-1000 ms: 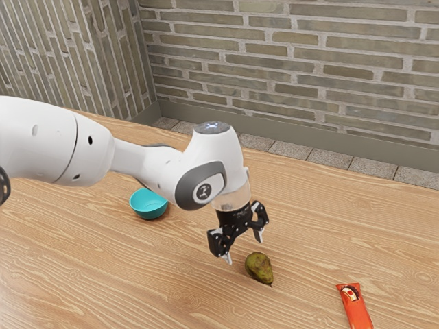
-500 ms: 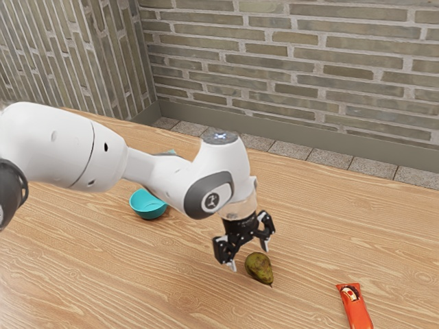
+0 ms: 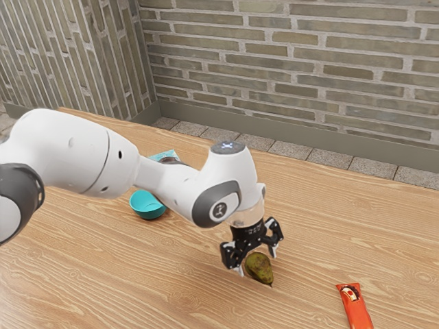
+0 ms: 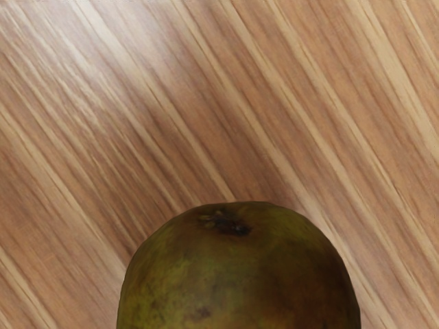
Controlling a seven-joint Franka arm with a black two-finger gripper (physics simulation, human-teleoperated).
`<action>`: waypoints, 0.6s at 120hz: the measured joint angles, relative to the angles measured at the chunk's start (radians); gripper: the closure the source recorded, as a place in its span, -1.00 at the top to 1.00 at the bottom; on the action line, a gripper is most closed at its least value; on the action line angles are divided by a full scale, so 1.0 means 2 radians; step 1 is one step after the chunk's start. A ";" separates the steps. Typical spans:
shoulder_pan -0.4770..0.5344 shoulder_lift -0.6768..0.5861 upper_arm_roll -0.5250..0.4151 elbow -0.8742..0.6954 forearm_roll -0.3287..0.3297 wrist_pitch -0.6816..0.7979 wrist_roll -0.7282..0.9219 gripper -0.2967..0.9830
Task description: Place the pear in the bowl.
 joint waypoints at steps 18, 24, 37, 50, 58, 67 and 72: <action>0.000 0.008 0.000 0.005 0.000 0.005 0.007 0.54; 0.000 0.011 0.000 0.005 0.000 0.007 0.008 0.54; 0.001 0.015 0.000 0.005 0.000 0.012 0.012 0.54; 0.002 0.019 0.000 0.005 0.000 0.016 0.015 0.54; 0.002 0.019 0.000 0.004 -0.001 0.020 0.017 0.54; 0.002 0.020 0.000 0.004 -0.002 0.024 0.018 0.54; 0.002 0.021 0.000 0.004 -0.002 0.026 0.019 0.54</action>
